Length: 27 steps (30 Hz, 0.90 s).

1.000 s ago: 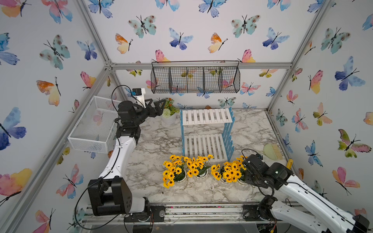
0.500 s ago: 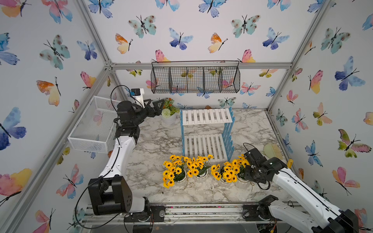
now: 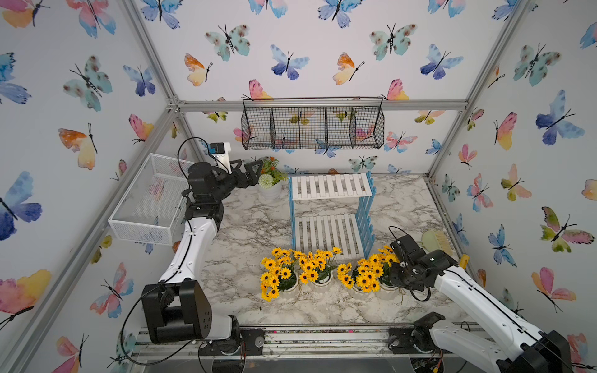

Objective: Take the sunflower pots off the shelves
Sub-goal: Place the sunflower pot at the center of the board, then reset both arms

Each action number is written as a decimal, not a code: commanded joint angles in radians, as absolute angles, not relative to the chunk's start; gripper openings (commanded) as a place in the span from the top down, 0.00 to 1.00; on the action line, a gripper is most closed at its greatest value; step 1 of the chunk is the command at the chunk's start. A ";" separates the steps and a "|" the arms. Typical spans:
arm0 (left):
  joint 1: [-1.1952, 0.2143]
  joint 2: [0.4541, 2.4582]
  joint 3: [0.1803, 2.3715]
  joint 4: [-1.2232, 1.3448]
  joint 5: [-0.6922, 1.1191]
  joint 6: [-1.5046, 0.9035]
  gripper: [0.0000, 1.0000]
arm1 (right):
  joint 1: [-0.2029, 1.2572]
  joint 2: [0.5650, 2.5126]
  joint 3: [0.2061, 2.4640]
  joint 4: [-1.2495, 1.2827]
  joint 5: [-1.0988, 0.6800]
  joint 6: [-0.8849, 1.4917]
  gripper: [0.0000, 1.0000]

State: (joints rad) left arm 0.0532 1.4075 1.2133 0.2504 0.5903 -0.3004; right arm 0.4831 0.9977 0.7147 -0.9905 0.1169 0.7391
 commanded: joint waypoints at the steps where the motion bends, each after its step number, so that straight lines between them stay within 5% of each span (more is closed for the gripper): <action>1: 0.063 1.406 1.206 0.272 0.606 -0.303 0.01 | 0.480 0.997 0.717 -0.965 0.093 0.734 0.72; 15: 0.064 1.411 1.207 0.272 0.606 -0.307 0.01 | 0.480 0.970 0.807 -1.055 0.121 0.737 0.39; 19: 0.064 1.411 1.206 0.272 0.604 -0.305 0.01 | 0.481 0.942 0.902 -1.101 0.153 0.741 0.23; 22: 0.065 1.409 1.204 0.272 0.601 -0.305 0.01 | 0.480 0.928 0.973 -1.115 0.198 0.720 0.02; 27: 0.065 1.401 1.201 0.274 0.597 -0.305 0.01 | 0.480 0.972 1.117 -1.088 0.298 0.668 0.02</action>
